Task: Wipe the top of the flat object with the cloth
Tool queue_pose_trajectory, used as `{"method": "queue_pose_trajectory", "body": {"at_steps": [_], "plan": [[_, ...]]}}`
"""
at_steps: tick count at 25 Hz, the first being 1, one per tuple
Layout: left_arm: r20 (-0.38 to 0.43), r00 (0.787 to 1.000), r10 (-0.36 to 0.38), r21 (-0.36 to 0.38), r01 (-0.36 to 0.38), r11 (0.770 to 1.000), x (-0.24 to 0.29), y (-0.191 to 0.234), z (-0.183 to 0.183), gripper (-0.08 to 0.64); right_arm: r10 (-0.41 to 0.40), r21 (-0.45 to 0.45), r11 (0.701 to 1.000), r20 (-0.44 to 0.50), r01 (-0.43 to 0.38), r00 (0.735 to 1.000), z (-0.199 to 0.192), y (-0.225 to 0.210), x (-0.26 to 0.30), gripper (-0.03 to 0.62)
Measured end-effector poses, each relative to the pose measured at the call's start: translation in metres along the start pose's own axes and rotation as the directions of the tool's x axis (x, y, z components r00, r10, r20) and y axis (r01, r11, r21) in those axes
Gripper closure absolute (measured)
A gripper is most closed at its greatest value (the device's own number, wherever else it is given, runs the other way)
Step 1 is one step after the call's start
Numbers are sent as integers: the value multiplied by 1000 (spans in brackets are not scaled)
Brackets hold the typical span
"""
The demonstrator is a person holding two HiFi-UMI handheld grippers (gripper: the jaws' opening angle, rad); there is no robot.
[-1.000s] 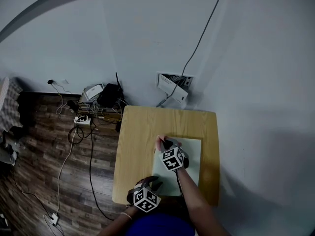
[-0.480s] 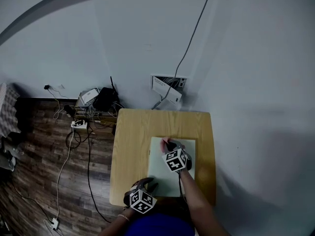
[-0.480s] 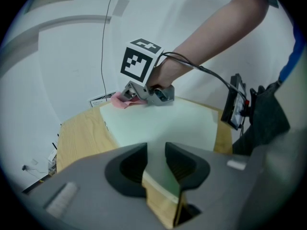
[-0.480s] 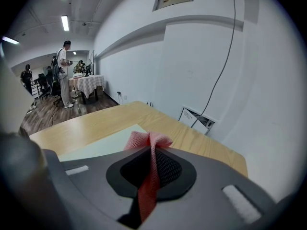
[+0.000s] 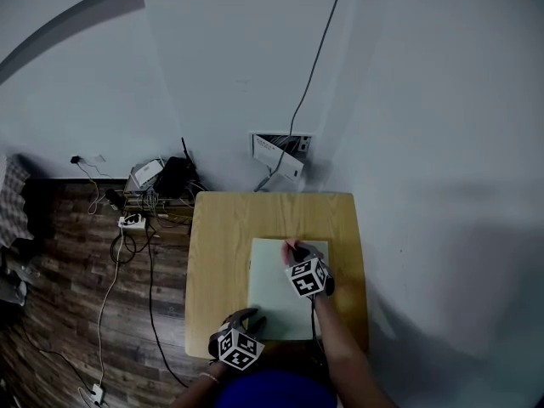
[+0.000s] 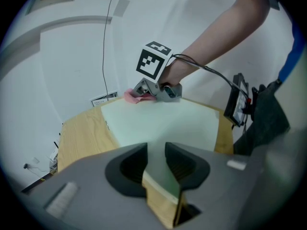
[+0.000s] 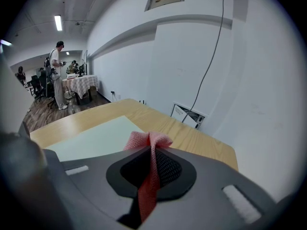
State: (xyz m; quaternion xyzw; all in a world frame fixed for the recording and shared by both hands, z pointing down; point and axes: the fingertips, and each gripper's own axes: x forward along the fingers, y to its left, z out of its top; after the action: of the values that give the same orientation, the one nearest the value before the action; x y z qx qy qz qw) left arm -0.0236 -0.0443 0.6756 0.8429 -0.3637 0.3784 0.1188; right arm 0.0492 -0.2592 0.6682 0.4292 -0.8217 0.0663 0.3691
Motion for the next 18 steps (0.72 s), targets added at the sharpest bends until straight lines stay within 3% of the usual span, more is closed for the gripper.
{"method": "queue_pose_trajectory", "body": {"at_steps": [18], "plan": [[6,1000,21,-15,-21,1000,-1,-4,0,446,-116,114,986,-56,122,992,-53,-61,-34,577]]}}
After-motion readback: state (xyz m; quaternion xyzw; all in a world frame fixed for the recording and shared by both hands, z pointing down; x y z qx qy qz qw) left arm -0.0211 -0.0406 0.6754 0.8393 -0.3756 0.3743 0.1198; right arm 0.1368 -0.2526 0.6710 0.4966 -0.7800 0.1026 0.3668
